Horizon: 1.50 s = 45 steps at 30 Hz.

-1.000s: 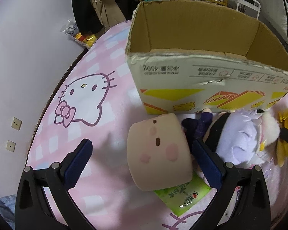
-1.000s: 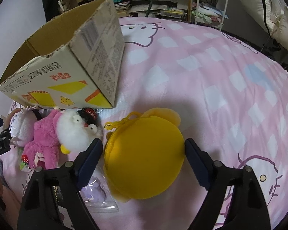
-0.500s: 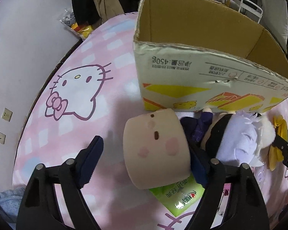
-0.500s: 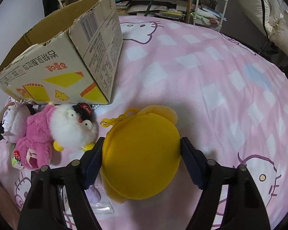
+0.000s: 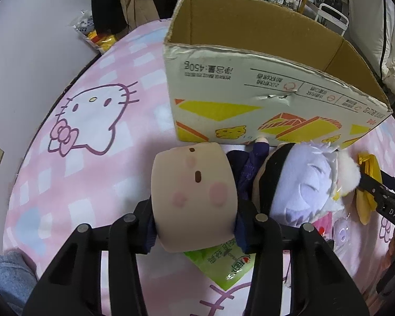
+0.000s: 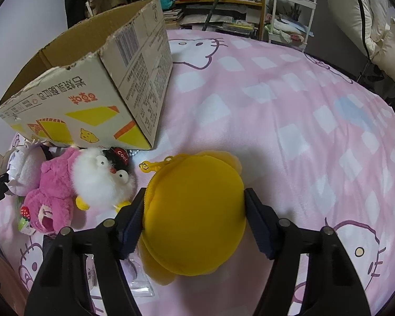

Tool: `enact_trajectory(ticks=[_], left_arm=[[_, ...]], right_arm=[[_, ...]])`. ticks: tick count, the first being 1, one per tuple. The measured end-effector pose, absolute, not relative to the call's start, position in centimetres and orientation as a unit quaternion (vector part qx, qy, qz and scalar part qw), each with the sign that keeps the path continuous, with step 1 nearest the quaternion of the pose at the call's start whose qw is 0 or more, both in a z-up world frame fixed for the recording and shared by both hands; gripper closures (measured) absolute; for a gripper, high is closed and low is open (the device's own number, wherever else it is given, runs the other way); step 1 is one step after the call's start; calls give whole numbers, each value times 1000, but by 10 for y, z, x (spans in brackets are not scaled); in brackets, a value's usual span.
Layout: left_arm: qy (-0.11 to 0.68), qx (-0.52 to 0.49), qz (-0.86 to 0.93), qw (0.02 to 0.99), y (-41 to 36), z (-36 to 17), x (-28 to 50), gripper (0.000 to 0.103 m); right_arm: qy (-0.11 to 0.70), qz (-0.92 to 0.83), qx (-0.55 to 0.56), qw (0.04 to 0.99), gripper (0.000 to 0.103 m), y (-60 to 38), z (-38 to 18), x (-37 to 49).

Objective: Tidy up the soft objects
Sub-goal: 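Grasp yellow pouch with right tool while left tool grasps cylinder plush, lift both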

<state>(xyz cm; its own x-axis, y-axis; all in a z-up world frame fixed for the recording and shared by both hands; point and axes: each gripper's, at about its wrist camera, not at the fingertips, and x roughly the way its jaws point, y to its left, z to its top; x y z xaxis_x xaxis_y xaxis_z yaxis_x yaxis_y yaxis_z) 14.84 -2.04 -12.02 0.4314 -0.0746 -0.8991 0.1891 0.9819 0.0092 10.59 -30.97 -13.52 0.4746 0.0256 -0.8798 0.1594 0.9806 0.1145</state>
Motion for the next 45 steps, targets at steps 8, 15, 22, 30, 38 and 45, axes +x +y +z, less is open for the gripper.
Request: enact_trajectory(ticks=[8, 15, 22, 30, 38, 45], left_arm=[[504, 61, -76, 858, -17, -107, 134, 60], [471, 67, -81, 876, -15, -89, 118, 60], [418, 68, -80, 902, -11, -62, 98, 60], [340, 65, -91, 934, -7, -24, 73, 60], [267, 70, -90, 957, -9, 20, 61, 60], [220, 99, -89, 966, -21, 52, 68, 59]], right_arm=[[475, -25, 87, 875, 29, -304, -119, 101], [428, -19, 86, 899, 29, -302, -97, 93], [368, -6, 80, 926, 29, -296, -68, 76], [293, 4, 68, 954, 29, -287, -32, 51], [227, 15, 68, 971, 29, -279, 6, 41], [195, 29, 61, 978, 29, -273, 34, 57]])
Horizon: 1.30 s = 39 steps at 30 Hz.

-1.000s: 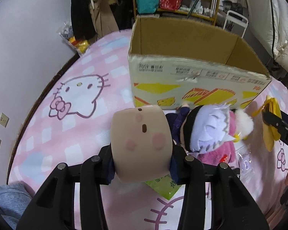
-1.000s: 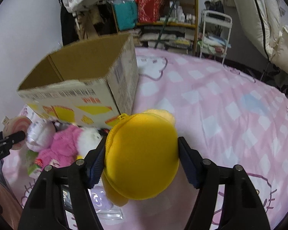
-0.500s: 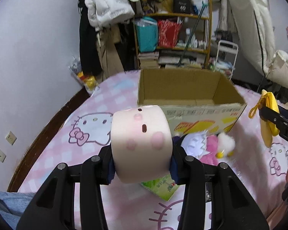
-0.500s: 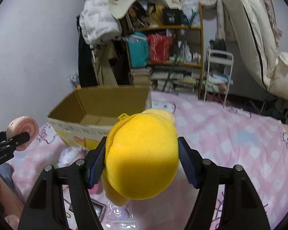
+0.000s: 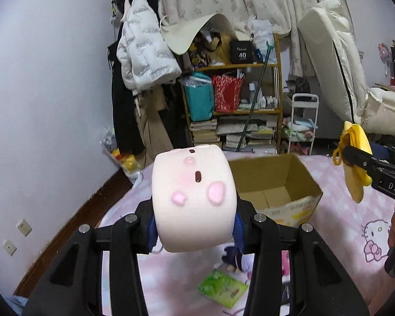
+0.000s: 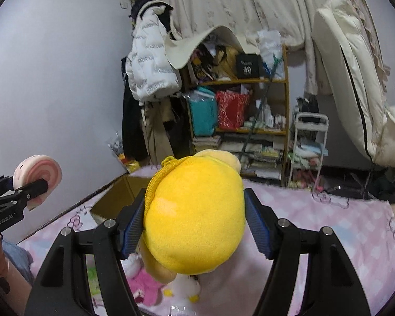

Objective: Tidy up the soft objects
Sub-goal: 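Grasp yellow pouch with right tool while left tool grasps cylinder plush, lift both, then lower both held plushes into the cardboard box and open both tools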

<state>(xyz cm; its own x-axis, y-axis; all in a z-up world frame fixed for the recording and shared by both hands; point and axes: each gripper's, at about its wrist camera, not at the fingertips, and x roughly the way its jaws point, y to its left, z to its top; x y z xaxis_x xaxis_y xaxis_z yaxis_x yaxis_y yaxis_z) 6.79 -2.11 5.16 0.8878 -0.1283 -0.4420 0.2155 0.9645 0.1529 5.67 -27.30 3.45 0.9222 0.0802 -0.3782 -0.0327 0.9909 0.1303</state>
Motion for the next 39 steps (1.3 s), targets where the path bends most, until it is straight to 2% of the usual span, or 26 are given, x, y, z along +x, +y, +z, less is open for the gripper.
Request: enact_trajectory(ticks=[6, 13, 21, 39], left_arm=[[197, 111, -96, 969, -33, 68, 88, 59], [174, 101, -118, 972, -41, 62, 113, 59], [206, 79, -129, 967, -42, 27, 139, 59], [265, 75, -151, 949, -58, -21, 183, 55]], right_arm=[[181, 40, 25, 982, 29, -260, 48, 78], [172, 51, 15, 984, 29, -255, 44, 102], [164, 67, 30, 984, 28, -255, 24, 113], [216, 93, 48, 971, 27, -255, -23, 145]])
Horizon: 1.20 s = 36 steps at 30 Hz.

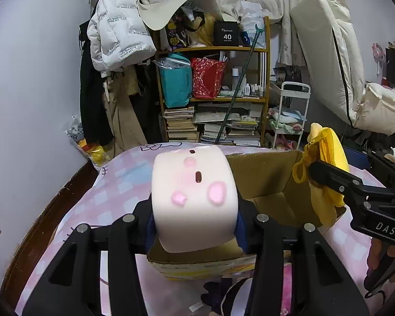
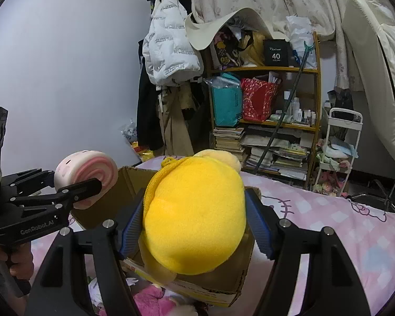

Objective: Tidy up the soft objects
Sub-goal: 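Lower both held plushes into the cardboard box and open both tools, then reach right tool to black Face tissue pack while left tool reaches green pack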

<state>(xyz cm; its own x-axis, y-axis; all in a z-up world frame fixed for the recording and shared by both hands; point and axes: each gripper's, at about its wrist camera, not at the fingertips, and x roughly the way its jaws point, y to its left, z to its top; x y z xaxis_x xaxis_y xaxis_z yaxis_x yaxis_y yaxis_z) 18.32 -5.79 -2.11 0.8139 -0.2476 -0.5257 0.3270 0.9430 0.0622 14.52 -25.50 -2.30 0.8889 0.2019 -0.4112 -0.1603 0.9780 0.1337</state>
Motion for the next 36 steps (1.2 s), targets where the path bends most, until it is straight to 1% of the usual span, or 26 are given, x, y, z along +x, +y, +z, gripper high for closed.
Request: enact_trajectory(ticks=[6, 9, 10, 11, 13, 16, 17, 20, 23, 36], left_arm=[[275, 72, -152, 947, -58, -27, 187, 50], [264, 76, -145, 950, -58, -26, 186, 40], [263, 76, -142, 951, -57, -25, 185, 33], [264, 74, -138, 952, -56, -24, 185, 28], [262, 74, -135, 953, -54, -21, 182, 25], [263, 82, -124, 953, -52, -19, 176, 13], [262, 82, -119, 954, -50, -18, 173, 11], [261, 81, -114, 955, -45, -13, 165, 7], [262, 82, -109, 955, -41, -10, 155, 5], [297, 90, -93, 946, -17, 2, 112, 3]], right_arm=[[232, 96, 53, 966, 25, -255, -28, 149], [227, 97, 52, 968, 20, -254, -25, 148], [226, 97, 51, 968, 19, -254, -24, 147], [226, 96, 51, 968, 17, -254, -23, 147], [228, 92, 49, 968, 15, -254, -23, 147], [229, 86, 53, 968, 11, -255, -21, 145], [230, 84, 57, 968, 9, -256, -20, 143], [229, 78, 62, 968, 0, -257, -16, 138], [226, 72, 65, 969, 0, -257, -11, 130], [233, 50, 71, 969, 0, -253, 12, 80]])
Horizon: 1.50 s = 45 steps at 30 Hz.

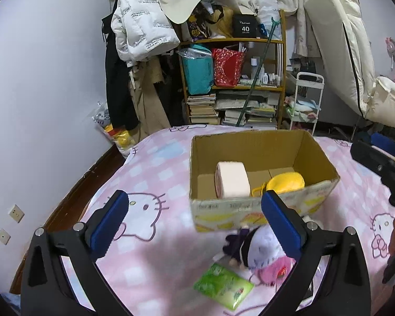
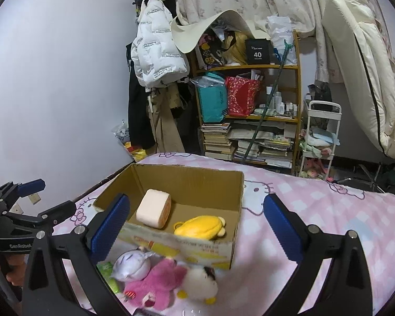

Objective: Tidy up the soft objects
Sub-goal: 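Reach right tool to black Face tissue pack while left tool reaches green pack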

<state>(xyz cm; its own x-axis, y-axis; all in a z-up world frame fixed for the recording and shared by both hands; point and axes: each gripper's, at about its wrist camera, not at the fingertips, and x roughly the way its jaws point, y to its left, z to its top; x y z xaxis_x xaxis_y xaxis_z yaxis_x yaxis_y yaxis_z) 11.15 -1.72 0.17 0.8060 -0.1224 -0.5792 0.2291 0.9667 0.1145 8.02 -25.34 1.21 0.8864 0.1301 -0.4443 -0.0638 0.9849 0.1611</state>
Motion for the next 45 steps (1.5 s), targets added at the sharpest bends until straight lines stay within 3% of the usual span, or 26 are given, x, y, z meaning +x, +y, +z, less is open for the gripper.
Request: enact_trajectory(ticks=[13, 19, 45], left_arm=[[324, 97, -98, 936, -5, 9, 71, 4], [391, 92, -109, 909, 1, -10, 79, 4], [526, 125, -129, 832, -25, -87, 129, 4]], right_arm=[[274, 35, 75, 958, 0, -237, 9, 31], [300, 49, 100, 947, 0, -229, -1, 15], [482, 65, 86, 870, 0, -205, -94, 55]])
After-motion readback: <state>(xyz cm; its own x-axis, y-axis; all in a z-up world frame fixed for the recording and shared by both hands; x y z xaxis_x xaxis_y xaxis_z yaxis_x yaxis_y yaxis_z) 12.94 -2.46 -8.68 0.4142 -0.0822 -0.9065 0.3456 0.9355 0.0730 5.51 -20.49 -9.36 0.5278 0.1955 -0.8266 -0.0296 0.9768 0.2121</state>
